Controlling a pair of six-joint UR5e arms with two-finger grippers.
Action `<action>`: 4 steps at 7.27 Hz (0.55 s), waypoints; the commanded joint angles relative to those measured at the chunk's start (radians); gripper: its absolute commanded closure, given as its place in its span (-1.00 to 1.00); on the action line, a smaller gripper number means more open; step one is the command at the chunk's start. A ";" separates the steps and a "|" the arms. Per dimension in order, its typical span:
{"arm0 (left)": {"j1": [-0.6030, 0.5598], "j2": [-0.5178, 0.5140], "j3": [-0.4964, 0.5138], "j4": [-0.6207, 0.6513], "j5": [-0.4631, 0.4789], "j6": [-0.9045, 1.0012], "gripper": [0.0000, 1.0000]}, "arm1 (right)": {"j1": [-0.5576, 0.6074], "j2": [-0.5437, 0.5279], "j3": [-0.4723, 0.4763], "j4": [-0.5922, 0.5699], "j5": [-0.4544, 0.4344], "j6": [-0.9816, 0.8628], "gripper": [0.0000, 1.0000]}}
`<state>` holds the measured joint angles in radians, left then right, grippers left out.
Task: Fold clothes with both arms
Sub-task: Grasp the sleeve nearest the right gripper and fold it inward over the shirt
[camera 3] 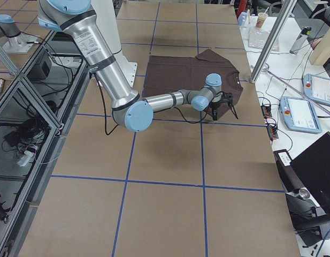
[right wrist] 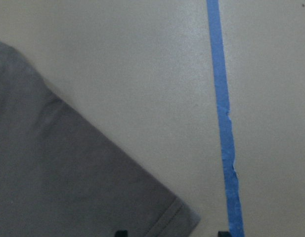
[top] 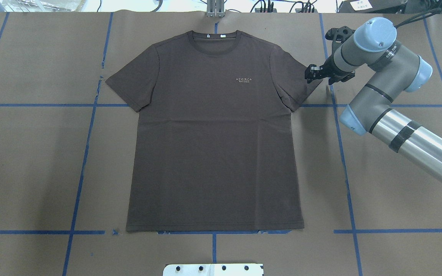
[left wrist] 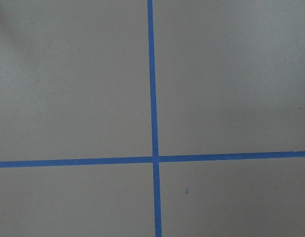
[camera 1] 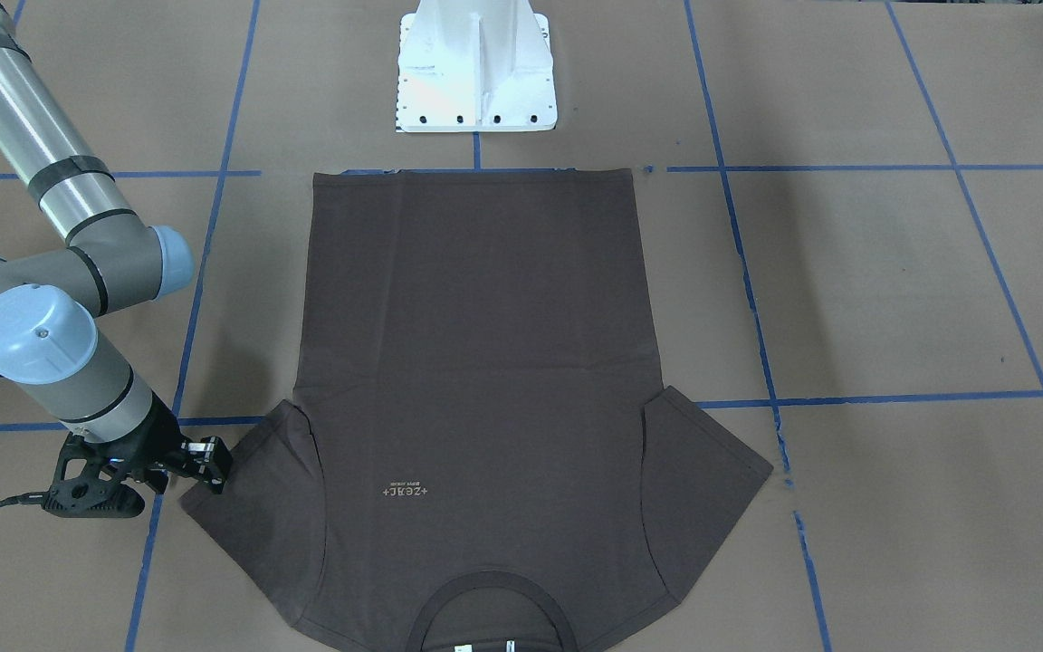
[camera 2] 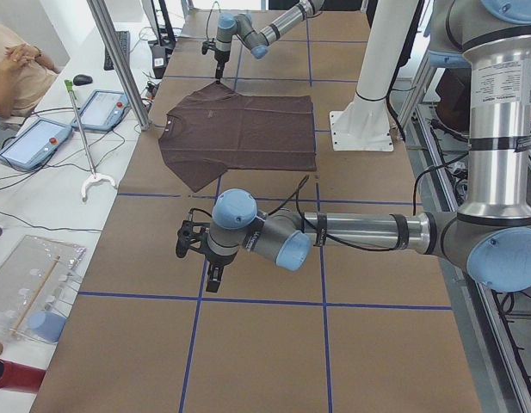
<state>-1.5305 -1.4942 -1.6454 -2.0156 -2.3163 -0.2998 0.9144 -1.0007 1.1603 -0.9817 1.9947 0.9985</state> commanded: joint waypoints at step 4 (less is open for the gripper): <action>0.000 0.000 -0.004 0.000 0.000 -0.001 -1.00 | 0.005 0.042 -0.056 -0.002 -0.027 0.011 -0.31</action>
<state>-1.5297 -1.4941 -1.6470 -2.0156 -2.3163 -0.2995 0.9183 -0.9695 1.1185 -0.9826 1.9706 1.0052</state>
